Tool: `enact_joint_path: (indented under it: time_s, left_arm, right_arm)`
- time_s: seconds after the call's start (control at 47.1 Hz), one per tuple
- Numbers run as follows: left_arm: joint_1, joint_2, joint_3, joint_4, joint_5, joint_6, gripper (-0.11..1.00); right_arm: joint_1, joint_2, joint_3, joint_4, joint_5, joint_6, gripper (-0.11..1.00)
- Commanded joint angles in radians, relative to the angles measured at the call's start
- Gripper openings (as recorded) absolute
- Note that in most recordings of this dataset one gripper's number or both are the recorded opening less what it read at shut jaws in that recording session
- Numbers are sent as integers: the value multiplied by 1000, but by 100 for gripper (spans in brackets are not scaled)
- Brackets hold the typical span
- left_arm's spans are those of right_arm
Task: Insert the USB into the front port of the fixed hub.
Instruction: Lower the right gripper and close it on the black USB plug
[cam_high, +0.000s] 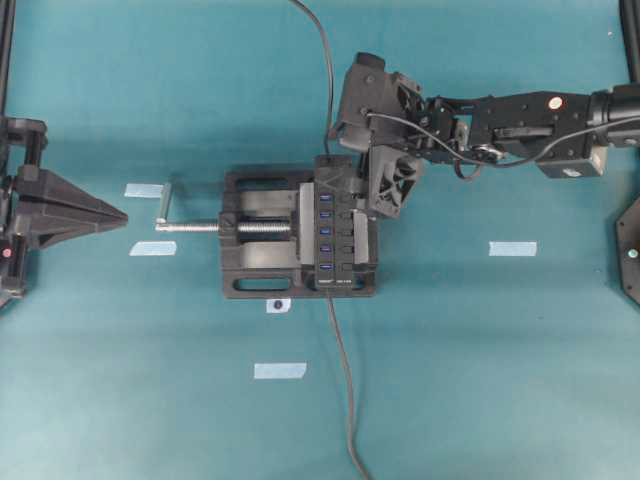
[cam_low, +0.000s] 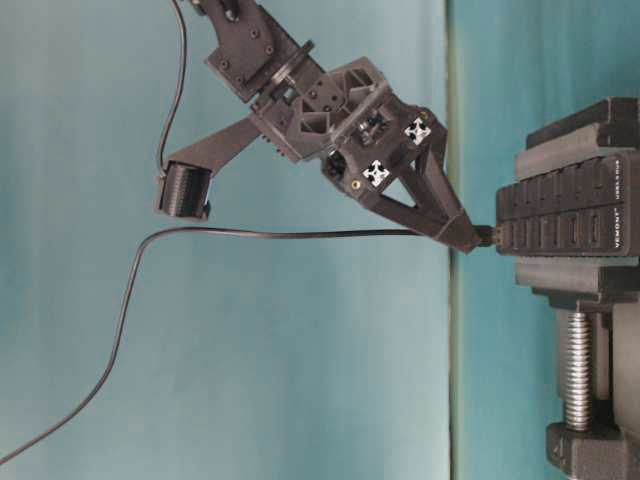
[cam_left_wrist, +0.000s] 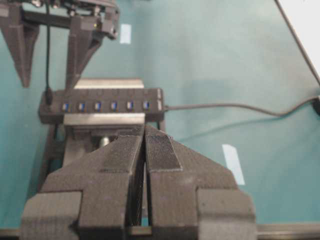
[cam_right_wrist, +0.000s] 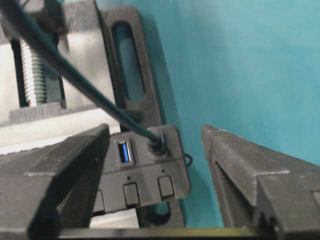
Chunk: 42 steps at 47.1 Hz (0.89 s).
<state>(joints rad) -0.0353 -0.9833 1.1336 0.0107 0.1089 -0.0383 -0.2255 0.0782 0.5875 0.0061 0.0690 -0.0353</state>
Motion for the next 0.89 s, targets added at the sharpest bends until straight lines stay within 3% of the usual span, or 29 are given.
enact_joint_path:
  time_s: [0.0, 0.191, 0.446, 0.531, 0.871]
  left_arm:
    - [-2, 5, -11, 2, -5, -2, 0]
    - [-2, 6, -11, 3, -5, -2, 0]
    - [-2, 5, -9, 2, -5, -2, 0]
    - [-2, 5, -9, 2, -5, -2, 0]
    - [-2, -3, -9, 2, -5, -2, 0]
  right_arm:
    - [6, -12, -21, 0, -3, -11, 68]
    - [8, -9, -23, 2, -2, -11, 52]
    - [14, -8, -25, 0, -8, -3, 10]
    - [17, -8, -25, 2, -6, -2, 5]
    - [25, -12, -28, 3, -3, 0, 5]
